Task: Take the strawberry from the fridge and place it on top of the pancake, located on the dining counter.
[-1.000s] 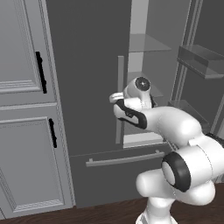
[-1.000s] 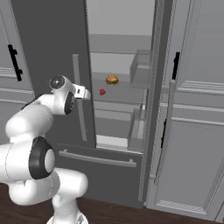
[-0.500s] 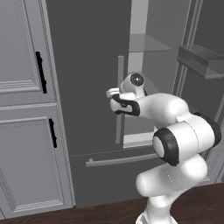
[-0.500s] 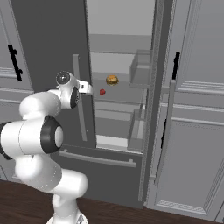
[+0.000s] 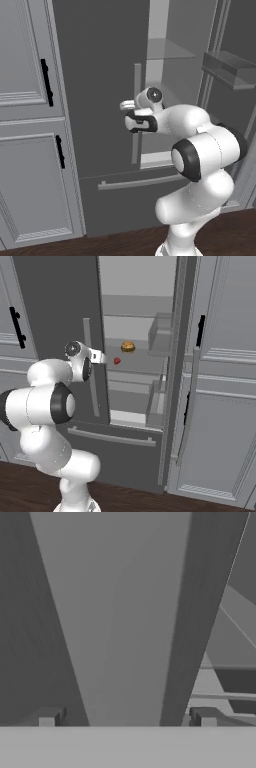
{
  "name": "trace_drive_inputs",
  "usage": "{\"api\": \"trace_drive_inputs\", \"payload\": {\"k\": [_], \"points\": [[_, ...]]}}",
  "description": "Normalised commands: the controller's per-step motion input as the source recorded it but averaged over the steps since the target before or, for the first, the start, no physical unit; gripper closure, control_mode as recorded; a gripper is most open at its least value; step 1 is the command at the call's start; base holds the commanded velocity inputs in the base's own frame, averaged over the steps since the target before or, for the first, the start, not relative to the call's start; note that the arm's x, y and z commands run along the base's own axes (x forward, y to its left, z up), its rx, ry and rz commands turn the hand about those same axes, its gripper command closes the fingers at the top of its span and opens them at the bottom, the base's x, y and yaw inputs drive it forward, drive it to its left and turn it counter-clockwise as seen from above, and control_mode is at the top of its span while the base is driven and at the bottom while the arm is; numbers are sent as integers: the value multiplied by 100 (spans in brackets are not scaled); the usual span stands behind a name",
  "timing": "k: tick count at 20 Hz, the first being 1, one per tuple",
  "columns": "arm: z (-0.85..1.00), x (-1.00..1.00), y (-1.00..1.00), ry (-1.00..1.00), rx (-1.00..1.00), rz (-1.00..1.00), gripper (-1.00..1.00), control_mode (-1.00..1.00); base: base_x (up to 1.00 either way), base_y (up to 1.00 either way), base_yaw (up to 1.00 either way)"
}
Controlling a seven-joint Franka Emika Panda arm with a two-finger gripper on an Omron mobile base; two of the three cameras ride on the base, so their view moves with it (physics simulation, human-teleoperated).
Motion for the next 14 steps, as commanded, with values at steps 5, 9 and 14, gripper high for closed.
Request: {"api": "trace_drive_inputs", "payload": {"k": [5,9,14], "points": [[-15,45,22,6,-2,0,100,-100,0,0,0],[0,-62,8,13,-3,0,100,-100,0,0,0],[9,-100,30,1,0,0,100,-100,0,0,0]]}}
